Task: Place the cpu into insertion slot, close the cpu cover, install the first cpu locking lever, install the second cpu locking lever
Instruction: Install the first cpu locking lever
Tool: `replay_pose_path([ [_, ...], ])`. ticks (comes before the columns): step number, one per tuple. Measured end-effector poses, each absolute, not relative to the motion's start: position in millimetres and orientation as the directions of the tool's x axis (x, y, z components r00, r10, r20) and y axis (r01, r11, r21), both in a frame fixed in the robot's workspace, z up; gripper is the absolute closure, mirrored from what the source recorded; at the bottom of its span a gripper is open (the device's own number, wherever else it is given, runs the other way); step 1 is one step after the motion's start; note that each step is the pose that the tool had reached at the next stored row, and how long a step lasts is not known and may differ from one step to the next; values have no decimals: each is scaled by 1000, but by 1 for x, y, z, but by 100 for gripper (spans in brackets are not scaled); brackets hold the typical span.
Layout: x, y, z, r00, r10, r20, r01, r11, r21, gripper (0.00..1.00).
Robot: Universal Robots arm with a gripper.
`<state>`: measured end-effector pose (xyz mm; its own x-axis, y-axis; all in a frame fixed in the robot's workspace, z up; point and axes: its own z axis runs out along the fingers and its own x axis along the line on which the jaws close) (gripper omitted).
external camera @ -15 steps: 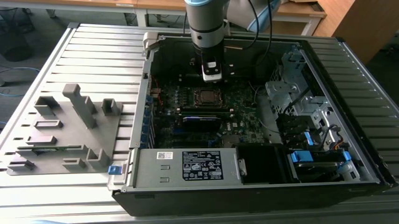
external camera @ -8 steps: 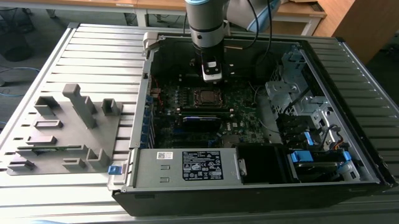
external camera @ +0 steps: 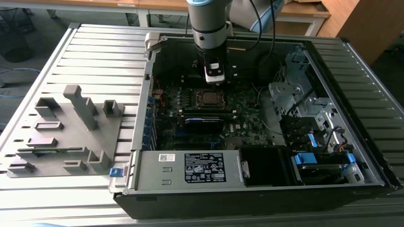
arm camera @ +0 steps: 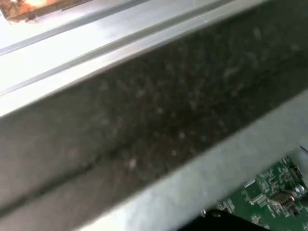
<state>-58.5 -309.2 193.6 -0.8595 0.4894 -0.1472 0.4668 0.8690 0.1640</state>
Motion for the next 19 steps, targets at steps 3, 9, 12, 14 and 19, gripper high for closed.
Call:
replay_pose_path([
  [3,-59,-309,194,-860,490,-146,467,869,163,89],
  [9,-59,-309,196,-859,491,-143,468,868,169,89],
  [12,-59,-309,200,-859,491,-143,468,868,169,89],
  [14,-59,-309,204,-859,491,-142,468,867,169,89],
  [19,-59,-309,213,-859,493,-142,470,867,168,89],
])
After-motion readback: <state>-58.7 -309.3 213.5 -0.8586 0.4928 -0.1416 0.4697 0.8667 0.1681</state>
